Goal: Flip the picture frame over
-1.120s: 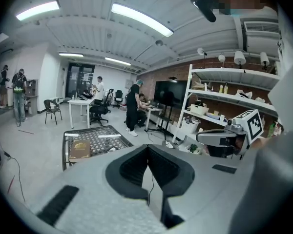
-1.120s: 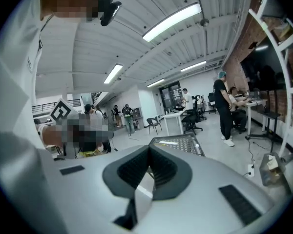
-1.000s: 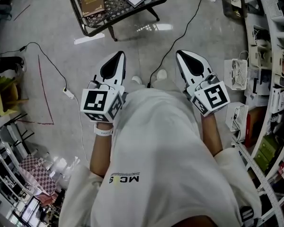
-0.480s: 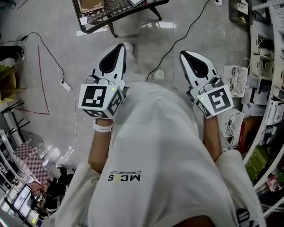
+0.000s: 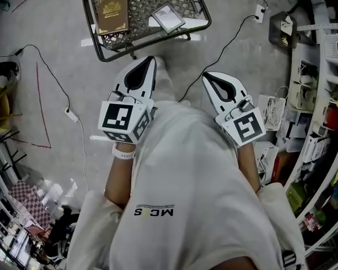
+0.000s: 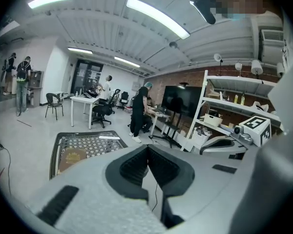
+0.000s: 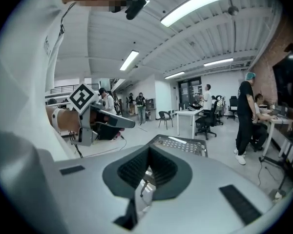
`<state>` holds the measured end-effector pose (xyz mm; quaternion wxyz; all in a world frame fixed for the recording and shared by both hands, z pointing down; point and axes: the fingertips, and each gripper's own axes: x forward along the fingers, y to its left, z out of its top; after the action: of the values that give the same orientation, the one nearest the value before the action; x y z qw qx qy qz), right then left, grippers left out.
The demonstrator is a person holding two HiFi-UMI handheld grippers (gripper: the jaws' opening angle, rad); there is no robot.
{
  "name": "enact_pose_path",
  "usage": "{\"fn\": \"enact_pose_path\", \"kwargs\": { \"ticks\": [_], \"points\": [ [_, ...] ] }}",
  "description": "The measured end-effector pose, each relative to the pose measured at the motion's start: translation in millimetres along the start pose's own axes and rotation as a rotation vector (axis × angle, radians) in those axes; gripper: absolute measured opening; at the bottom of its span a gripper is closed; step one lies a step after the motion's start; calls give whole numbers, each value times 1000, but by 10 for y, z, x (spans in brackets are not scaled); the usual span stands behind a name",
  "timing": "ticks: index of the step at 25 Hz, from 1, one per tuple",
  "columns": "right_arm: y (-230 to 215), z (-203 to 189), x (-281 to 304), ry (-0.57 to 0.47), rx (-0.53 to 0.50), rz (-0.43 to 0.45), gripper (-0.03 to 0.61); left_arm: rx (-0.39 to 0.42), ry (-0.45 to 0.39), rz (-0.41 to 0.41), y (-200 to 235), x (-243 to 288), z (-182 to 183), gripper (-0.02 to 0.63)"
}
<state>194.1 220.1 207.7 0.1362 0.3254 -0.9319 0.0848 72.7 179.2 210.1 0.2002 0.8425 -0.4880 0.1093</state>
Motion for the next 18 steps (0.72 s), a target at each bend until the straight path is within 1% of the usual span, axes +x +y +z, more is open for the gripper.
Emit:
{"fn": "enact_pose_path", "kwargs": {
  "ticks": [4, 7, 10, 13, 15, 18],
  "points": [
    [-286, 317, 534, 21, -20, 6, 15, -18, -30, -23, 479, 361, 340, 20],
    [-478, 490, 932, 46, -65, -10, 15, -39, -35, -57, 784, 605, 499, 20],
    [-624, 483, 1291, 88, -106, -23, 15, -47, -15, -110, 982, 815, 563, 20],
    [-756, 484, 1589, 107, -72, -45, 15, -44, 4, -153, 1147, 966, 630, 20],
    [-813, 499, 1747, 116, -63, -42, 15, -38, 15, -168, 1240, 1049, 651, 20],
    [-885, 466, 1929, 153, -83, -19, 15, -40, 27, -174, 1332, 1155, 668, 20]
  ]
}}
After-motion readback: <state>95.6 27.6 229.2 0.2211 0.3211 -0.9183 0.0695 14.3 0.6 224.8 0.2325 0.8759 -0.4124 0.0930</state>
